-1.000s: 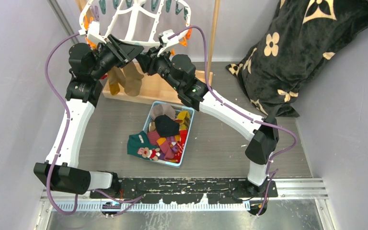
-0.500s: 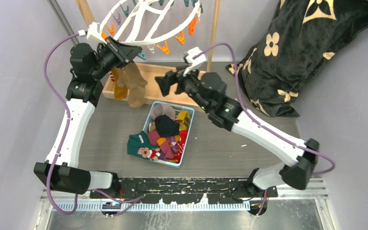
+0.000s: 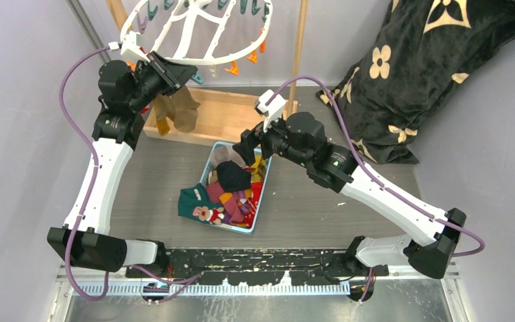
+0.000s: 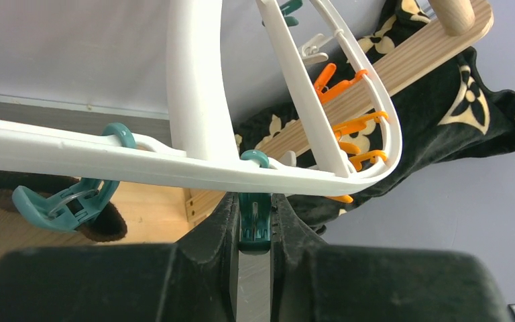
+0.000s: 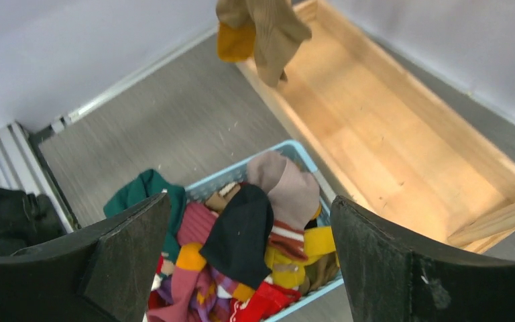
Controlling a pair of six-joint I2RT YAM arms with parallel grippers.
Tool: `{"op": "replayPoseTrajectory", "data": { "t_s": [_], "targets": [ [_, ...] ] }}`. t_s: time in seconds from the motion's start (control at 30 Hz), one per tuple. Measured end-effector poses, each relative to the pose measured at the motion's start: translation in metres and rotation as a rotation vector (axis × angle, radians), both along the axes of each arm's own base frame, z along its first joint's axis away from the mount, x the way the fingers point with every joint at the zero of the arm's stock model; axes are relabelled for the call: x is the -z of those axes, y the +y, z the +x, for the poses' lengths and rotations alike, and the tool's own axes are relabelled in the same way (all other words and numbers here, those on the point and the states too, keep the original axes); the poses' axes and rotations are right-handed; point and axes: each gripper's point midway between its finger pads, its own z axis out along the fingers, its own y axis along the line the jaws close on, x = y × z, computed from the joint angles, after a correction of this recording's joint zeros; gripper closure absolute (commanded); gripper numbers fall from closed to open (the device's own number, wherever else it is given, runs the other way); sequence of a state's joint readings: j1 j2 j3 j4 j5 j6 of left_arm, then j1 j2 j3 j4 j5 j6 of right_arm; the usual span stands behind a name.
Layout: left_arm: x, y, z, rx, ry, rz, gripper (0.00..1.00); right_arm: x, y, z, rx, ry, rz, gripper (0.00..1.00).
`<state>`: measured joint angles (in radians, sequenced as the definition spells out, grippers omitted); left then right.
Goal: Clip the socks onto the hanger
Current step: Open the clamp at the hanger.
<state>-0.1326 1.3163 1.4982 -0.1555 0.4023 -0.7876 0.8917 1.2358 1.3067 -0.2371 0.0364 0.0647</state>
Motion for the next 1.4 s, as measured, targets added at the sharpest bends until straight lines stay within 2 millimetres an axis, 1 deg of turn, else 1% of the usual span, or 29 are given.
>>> {"op": "replayPoseTrajectory", "data": {
  "t_s": [0.07, 0.13, 0.23, 0.27, 0.3, 0.37, 0.4, 0.5, 0.53, 0.63, 0.73, 0.83, 0.9, 0.93, 1.03, 1.13, 1.3, 1.4],
  "targets": [
    [0.001, 0.001, 0.000, -0.003, -0.002, 0.010, 1.00, 0.013, 0.003, -0.002, -0.018, 0.024, -0.035, 0.07],
    [0.001, 0.001, 0.000, -0.002, -0.003, 0.015, 1.00, 0.019, 0.007, 0.000, -0.026, 0.034, -0.044, 0.12],
    [0.001, 0.001, 0.000, -0.002, -0.003, 0.019, 1.00, 0.017, 0.020, 0.010, -0.030, 0.023, -0.029, 0.28],
    [0.001, 0.001, 0.000, -0.003, -0.003, 0.022, 1.00, 0.012, 0.028, 0.018, -0.024, 0.006, -0.011, 0.31],
    [0.001, 0.002, 0.000, -0.005, -0.003, 0.026, 1.00, 0.006, 0.037, 0.026, -0.018, -0.014, 0.004, 0.32],
    [0.000, 0.003, 0.000, -0.014, 0.000, 0.030, 1.00, -0.008, 0.056, 0.046, -0.006, -0.064, 0.036, 0.32],
    [-0.001, 0.004, -0.001, -0.019, 0.001, 0.032, 1.00, -0.018, 0.068, 0.058, -0.001, -0.097, 0.050, 0.31],
    [-0.003, 0.006, -0.001, -0.037, 0.008, 0.036, 1.00, -0.037, 0.097, 0.084, 0.001, -0.165, 0.076, 0.30],
    [-0.002, 0.006, -0.001, -0.045, 0.014, 0.039, 1.00, -0.042, 0.105, 0.093, 0.001, -0.186, 0.081, 0.30],
    [-0.001, 0.008, 0.000, -0.068, 0.026, 0.046, 1.00, -0.051, 0.119, 0.107, -0.001, -0.228, 0.084, 0.32],
    [0.001, 0.011, 0.001, -0.084, 0.031, 0.055, 1.00, -0.058, 0.124, 0.114, -0.002, -0.253, 0.089, 0.35],
    [0.003, 0.014, 0.002, -0.103, 0.036, 0.063, 1.00, -0.068, 0.129, 0.119, -0.004, -0.283, 0.097, 0.43],
    [0.003, 0.015, 0.003, -0.114, 0.037, 0.066, 1.00, -0.073, 0.130, 0.121, -0.005, -0.302, 0.096, 0.45],
    [0.002, 0.016, 0.003, -0.120, 0.037, 0.066, 1.00, -0.074, 0.131, 0.122, -0.005, -0.313, 0.092, 0.44],
    [0.001, 0.017, 0.003, -0.131, 0.037, 0.067, 1.00, -0.074, 0.135, 0.121, -0.005, -0.366, 0.049, 0.34],
    [0.002, 0.018, 0.004, -0.140, 0.042, 0.069, 1.00, -0.070, 0.137, 0.121, 0.017, -0.440, -0.034, 0.32],
    [0.003, 0.020, 0.004, -0.151, 0.047, 0.070, 1.00, -0.069, 0.152, 0.109, 0.051, -0.615, -0.192, 0.41],
    [0.006, 0.023, 0.005, -0.168, 0.057, 0.078, 1.00, -0.064, 0.158, 0.111, 0.100, -0.704, -0.292, 0.49]
  ]
}}
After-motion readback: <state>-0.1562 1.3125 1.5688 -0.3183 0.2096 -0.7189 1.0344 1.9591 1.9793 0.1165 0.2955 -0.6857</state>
